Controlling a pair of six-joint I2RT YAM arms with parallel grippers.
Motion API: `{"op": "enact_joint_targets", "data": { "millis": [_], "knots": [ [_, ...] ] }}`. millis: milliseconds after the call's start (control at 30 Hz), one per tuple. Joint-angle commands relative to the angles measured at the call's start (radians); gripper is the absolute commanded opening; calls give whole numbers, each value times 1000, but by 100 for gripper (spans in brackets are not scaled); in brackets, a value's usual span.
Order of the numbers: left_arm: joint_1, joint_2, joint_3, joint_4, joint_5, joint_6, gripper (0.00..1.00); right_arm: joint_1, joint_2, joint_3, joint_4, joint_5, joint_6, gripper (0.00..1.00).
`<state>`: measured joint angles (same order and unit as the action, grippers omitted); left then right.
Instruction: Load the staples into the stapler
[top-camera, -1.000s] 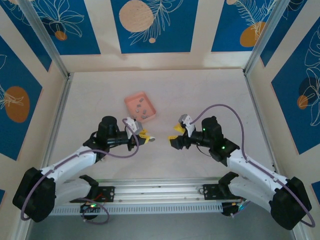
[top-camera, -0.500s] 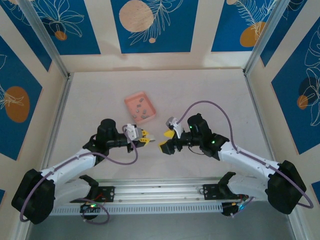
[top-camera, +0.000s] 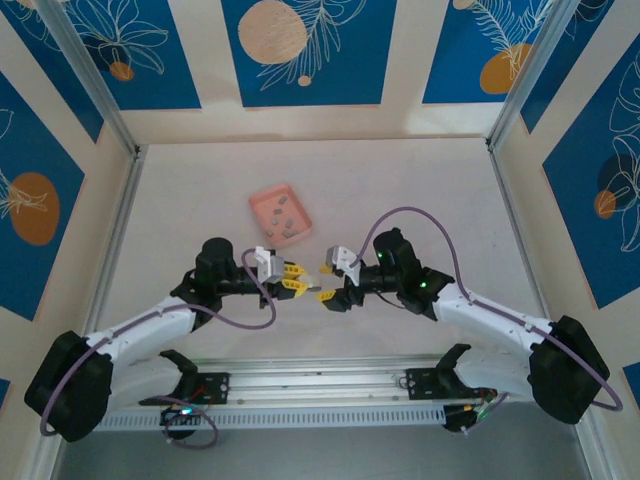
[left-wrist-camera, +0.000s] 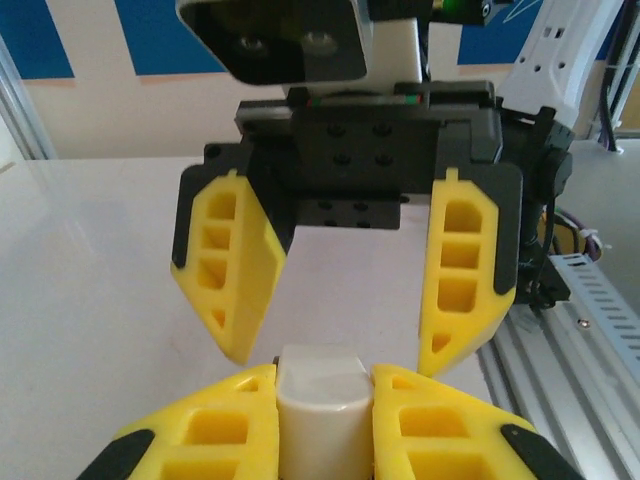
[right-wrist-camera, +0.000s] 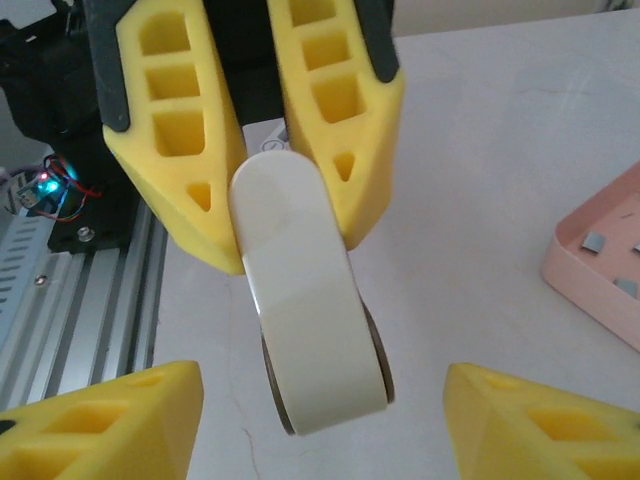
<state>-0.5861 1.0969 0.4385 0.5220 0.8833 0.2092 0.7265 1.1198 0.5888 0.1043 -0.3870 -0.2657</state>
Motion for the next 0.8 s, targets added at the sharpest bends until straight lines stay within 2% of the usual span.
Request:
{"op": "enact_joint_targets", "data": {
  "millis": [0, 100, 200, 267, 367, 400, 600, 767],
  "knots": [
    [-13, 18, 6, 90, 58, -45, 0, -3, 23, 26, 3, -91, -52, 60],
    [-15, 31, 14, 89, 61, -50, 0, -6, 34, 34, 5, -111, -53, 52],
    [-15, 32, 17, 79, 54, -51, 3, -14, 32, 30, 23, -127, -46, 37],
    [-16, 25, 17, 56, 41, -43, 13, -25, 28, 24, 33, -139, -37, 27],
    [-16, 4, 27, -11, 25, -15, 36, -52, 17, 7, 39, -162, -29, 18],
    [-15, -6, 31, -38, 22, -2, 42, -61, 14, 2, 38, -170, -30, 17],
    [-16, -71, 77, -302, -21, 133, 55, -97, -12, -15, 9, -196, -76, 16],
    [-15, -109, 112, -457, -70, 212, 58, -107, -29, -15, -48, -212, -171, 16]
  ]
}}
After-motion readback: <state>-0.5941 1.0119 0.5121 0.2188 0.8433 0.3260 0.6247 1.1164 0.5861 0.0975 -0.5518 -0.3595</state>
